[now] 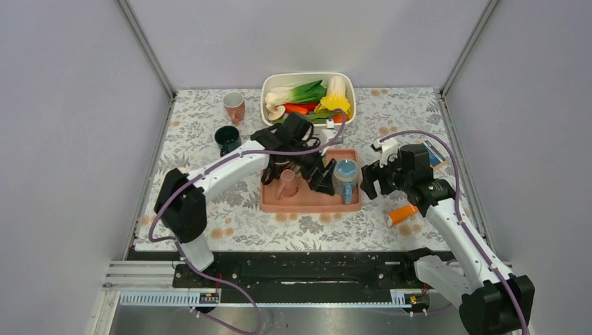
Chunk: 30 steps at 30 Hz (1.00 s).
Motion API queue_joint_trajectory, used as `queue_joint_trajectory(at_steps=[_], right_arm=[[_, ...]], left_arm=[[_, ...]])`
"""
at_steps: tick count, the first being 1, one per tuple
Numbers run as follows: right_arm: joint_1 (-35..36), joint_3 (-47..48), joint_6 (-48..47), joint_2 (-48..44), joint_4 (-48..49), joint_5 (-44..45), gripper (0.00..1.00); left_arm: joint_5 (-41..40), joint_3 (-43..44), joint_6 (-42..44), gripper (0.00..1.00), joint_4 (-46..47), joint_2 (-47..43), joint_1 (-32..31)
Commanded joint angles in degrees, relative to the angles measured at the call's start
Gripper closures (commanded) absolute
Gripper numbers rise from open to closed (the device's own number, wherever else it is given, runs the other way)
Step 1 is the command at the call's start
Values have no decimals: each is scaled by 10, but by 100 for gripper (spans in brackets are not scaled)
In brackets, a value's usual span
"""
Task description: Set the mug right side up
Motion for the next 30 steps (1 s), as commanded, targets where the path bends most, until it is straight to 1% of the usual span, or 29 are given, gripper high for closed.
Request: queue_joint_trajectory(at_steps=[1, 4, 8, 13, 17, 19, 25, 28, 30], right_arm=[[2, 8, 27, 43, 33, -26, 12], [11, 13, 31, 70, 43, -38, 13], [35, 14, 42, 79, 64, -43, 13], [84, 40, 36, 108, 49, -6, 14], [103, 53, 31, 141, 46, 26, 15], [114, 60, 30, 161, 46, 42, 16], [155, 82, 22, 210, 42, 143, 21], [158, 82, 16, 221, 46, 184, 27], [157, 79, 8, 224, 50, 195, 31]], left_arm=[[46, -30, 74, 1, -52, -74, 54], [35, -67, 90, 1, -58, -120, 98], [16, -122, 111, 1, -58, -188, 156], [1, -167, 139, 1, -66, -251, 227], [3, -196, 146, 1, -64, -287, 279], [-5, -211, 152, 1, -63, -302, 293], [-22, -255, 156, 1, -37, -356, 316], [-22, -271, 155, 1, -20, -380, 326], [-20, -275, 154, 1, -19, -386, 332]])
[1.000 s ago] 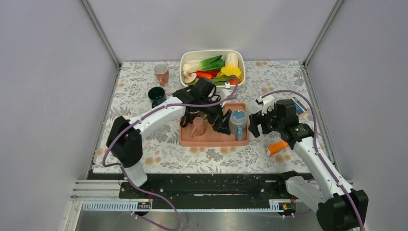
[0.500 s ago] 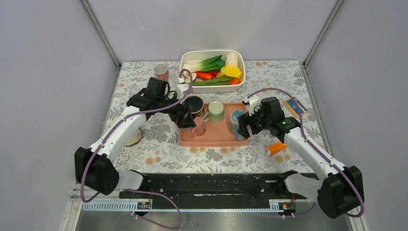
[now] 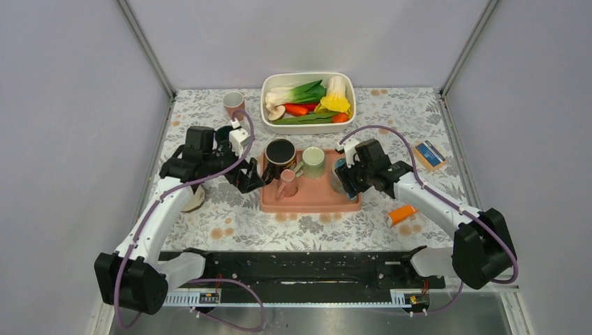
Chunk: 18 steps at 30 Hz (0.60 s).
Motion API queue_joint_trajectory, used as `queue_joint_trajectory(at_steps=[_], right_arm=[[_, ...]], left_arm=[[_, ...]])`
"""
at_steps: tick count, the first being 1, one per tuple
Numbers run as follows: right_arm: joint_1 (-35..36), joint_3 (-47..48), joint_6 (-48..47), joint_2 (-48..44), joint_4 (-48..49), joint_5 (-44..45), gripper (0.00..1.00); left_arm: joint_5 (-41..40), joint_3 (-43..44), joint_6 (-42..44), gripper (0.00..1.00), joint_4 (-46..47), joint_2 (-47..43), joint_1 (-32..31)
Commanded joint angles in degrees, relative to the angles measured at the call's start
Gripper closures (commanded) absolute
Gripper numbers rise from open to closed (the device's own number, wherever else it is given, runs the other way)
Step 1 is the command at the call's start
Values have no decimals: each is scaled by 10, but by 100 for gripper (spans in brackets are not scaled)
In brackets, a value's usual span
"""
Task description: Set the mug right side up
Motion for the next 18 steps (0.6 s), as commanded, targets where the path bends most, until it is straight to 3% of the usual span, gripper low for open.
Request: queue_joint_trajectory(at_steps=[1, 9, 15, 18], right_arm=[[4, 18, -21, 7, 16, 71, 32], [5, -33, -45, -11, 109, 22, 42], [4, -49, -43, 7, 126, 16, 44], [4, -59, -42, 6, 146, 16, 51]], left_arm=[[0, -8, 11, 1, 42, -28, 18], [28, -13, 3, 1, 43, -23, 43], [41, -14, 2, 1, 44, -27, 49], [46, -16, 2, 1, 47, -25, 51]])
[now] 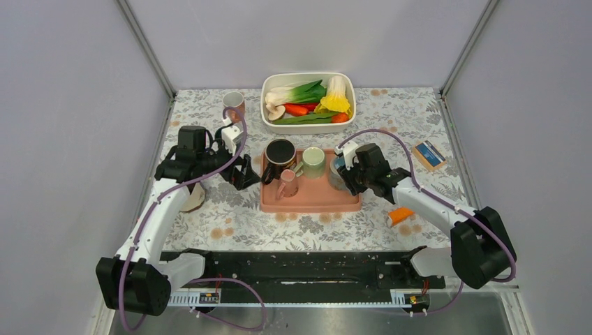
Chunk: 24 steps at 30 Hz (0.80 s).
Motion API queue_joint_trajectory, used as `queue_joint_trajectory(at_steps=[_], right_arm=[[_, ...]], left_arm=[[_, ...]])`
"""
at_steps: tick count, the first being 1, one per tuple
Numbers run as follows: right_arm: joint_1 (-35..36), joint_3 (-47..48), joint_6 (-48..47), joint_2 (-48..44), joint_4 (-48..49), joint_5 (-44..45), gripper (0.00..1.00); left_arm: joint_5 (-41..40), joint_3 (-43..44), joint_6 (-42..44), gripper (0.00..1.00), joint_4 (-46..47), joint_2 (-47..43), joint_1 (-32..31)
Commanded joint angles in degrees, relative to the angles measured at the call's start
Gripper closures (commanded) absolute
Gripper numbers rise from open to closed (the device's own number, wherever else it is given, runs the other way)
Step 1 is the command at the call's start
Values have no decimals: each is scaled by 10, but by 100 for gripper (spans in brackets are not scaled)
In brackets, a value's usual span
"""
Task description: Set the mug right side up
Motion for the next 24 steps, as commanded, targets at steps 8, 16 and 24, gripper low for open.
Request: queue_joint_trajectory(at_steps=[8, 16, 24], right_arm=[[3, -30, -16, -34, 96, 1, 85], [3, -42, -31, -109, 138, 11, 99], [3, -8, -30, -179, 138, -5, 100]], left_arm=[[45, -6, 0, 1, 25, 1, 7], [57, -5, -1, 1, 25, 2, 7], [80, 34, -25, 1, 36, -2, 7]])
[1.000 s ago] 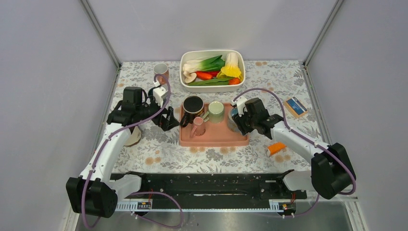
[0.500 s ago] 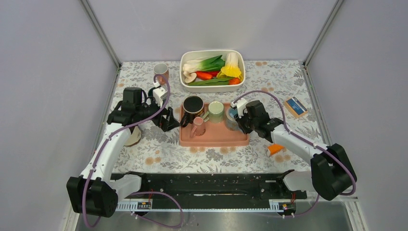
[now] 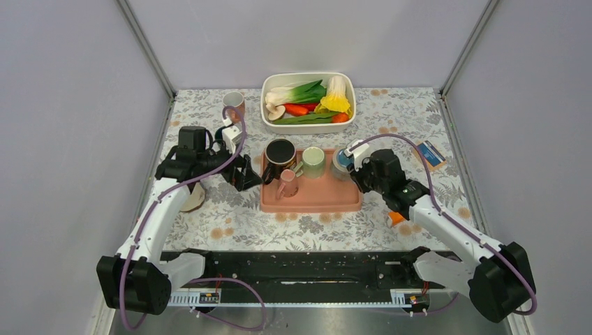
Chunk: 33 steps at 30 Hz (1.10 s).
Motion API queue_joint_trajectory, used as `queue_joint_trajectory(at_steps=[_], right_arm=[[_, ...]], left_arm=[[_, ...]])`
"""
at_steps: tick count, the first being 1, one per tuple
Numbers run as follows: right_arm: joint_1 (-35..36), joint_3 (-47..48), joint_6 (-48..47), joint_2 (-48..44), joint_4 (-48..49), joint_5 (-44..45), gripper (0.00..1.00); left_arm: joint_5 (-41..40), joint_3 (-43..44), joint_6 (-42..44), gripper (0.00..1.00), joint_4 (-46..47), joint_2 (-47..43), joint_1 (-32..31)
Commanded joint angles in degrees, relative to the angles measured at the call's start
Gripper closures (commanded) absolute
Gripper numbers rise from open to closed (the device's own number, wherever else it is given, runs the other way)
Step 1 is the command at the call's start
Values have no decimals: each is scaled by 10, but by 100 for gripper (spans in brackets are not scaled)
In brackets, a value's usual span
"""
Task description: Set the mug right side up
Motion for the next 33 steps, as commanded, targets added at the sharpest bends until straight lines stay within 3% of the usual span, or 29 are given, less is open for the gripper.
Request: queue_joint_trajectory(at_steps=[1, 6, 12, 19, 21, 24, 26, 30, 33], right_arm=[[2, 60, -5, -54, 82, -3, 100], [2, 113, 7, -89, 80, -32, 100], [-7, 222, 61, -95, 63, -77, 100], [-72, 328, 195, -79, 49, -175, 100], [-86, 336, 249, -77, 62, -214, 100], [-99, 311, 347, -72, 139, -289, 100], [-105, 277, 438, -64, 224, -330, 100], [-117, 202, 565, -49, 397, -359, 100], [-117, 174, 584, -42, 434, -354, 100]], left_arm=[[33, 49, -10, 1, 38, -4, 3], [87, 119, -31, 1, 64, 16, -2], [87, 158, -144, 1, 206, 46, -78], [94, 148, -365, 1, 429, 119, -161], [118, 120, -459, 1, 548, 144, -170], [109, 29, -659, 1, 838, 173, -182], [93, -14, -755, 1, 969, 197, -196], [85, -20, -790, 1, 1009, 214, -234], [70, -28, -836, 1, 1069, 223, -247]])
